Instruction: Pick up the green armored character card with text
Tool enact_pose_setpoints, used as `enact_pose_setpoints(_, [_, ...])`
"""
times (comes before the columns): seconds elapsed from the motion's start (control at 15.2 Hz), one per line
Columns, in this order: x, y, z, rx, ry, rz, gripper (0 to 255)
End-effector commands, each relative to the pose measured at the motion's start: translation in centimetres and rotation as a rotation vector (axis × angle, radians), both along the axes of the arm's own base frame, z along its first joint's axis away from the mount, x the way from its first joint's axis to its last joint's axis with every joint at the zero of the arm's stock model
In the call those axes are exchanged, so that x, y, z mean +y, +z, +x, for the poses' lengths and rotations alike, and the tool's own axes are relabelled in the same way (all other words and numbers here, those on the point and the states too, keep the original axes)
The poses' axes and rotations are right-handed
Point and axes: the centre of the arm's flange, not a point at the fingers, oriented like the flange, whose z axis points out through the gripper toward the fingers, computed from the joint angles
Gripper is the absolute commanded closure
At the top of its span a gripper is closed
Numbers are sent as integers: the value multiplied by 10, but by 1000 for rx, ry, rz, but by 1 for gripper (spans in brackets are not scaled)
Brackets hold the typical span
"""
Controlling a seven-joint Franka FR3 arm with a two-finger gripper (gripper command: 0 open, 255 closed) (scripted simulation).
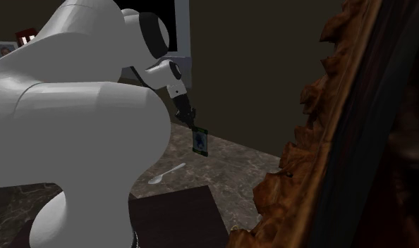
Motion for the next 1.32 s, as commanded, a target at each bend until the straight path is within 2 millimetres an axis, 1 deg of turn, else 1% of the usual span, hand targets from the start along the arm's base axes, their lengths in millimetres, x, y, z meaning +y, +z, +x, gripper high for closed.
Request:
enact_pose_setpoints(0.0, [0,0,0,1,0,0,255])
enact_pose_setpoints(0.2, [0,0,0,1,0,0,255])
enact_pose_setpoints(1.19, [0,79,0,1,0,0,255])
enact_pose_setpoints(1.25, [0,80,0,1,0,0,255])
